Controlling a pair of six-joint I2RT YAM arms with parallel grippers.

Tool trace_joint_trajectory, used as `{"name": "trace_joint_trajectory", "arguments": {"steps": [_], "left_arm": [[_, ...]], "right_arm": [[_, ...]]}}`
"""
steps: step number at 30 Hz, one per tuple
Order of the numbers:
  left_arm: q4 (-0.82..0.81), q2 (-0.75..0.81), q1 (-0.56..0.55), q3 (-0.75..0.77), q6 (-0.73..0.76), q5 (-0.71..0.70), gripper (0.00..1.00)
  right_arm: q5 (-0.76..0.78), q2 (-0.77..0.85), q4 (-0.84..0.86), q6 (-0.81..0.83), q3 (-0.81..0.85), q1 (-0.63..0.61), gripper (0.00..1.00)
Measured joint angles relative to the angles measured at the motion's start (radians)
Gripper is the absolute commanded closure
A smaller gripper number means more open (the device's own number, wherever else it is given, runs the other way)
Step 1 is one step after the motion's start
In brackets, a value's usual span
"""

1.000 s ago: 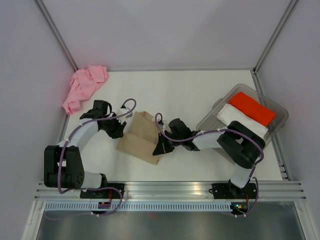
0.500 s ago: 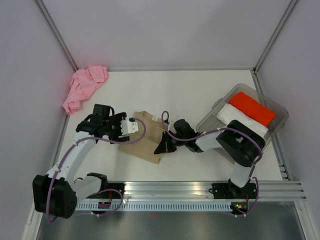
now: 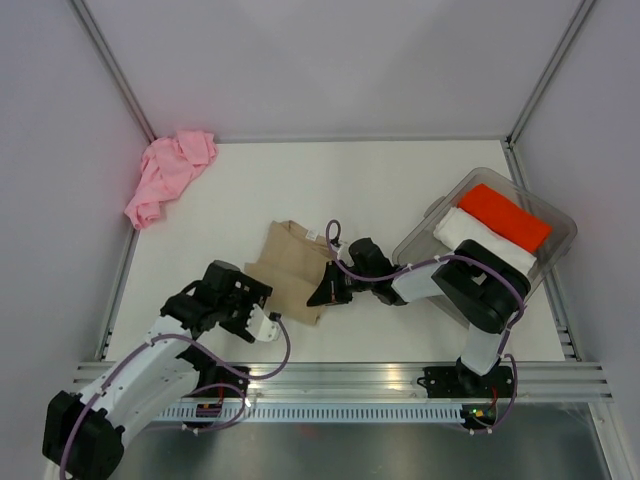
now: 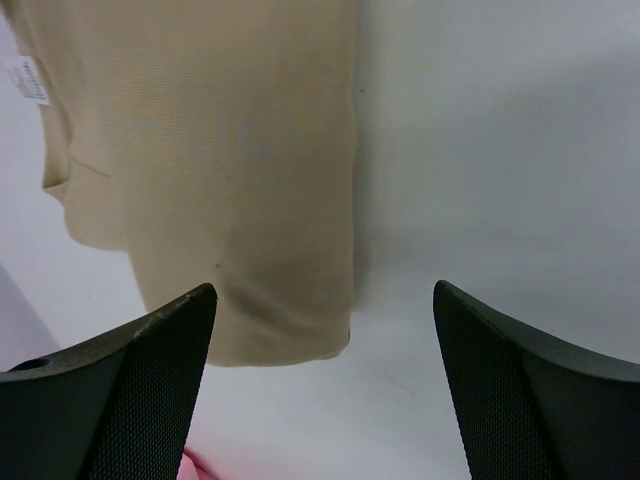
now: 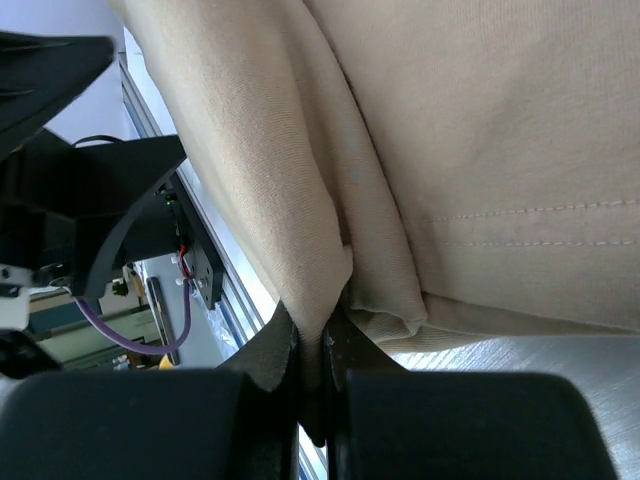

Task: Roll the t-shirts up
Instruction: Roll the tshirt

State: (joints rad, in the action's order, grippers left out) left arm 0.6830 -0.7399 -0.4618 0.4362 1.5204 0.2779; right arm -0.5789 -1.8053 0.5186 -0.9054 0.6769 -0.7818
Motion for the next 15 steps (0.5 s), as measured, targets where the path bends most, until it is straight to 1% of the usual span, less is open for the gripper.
{"name": "trace_joint_trajectory", "arguments": {"steps": [6,9,10,11,12,13,14,15], "left_arm": [[-0.118,-0.137,0.0,-0.013,0.016,-0.087,0.08],[-0.175,-0.197,0.0,-0.014,0.019,-0.116,0.13],[-0.186,-0.215,0.0,-0.014,0.021,-0.121,0.16],[-0.197,-0.238,0.0,-0.014,0.023,-0.125,0.27],[-0.206,-0.259,0.0,-0.014,0.026,-0.13,0.33],[-0.216,-0.28,0.0,-0.014,0.033,-0.137,0.38],[-0.225,-0.297,-0.001,-0.014,0.038,-0.141,0.47],[-0.235,-0.311,0.0,-0.014,0.04,-0.145,0.51]], "right_arm": [[-0.005,0.0,-0.019,0.005,0.009,0.001,1.0],[-0.016,0.0,-0.029,0.014,0.02,0.001,1.0],[-0.018,0.0,-0.035,0.018,0.024,0.001,0.99],[-0.02,0.0,-0.043,0.022,0.029,0.001,0.99],[-0.022,0.0,-0.049,0.026,0.034,0.001,0.98],[-0.025,0.0,-0.06,0.034,0.04,0.002,0.94],[-0.027,0.0,-0.073,0.042,0.049,0.002,0.93],[-0.029,0.0,-0.087,0.051,0.058,0.002,0.91]]}}
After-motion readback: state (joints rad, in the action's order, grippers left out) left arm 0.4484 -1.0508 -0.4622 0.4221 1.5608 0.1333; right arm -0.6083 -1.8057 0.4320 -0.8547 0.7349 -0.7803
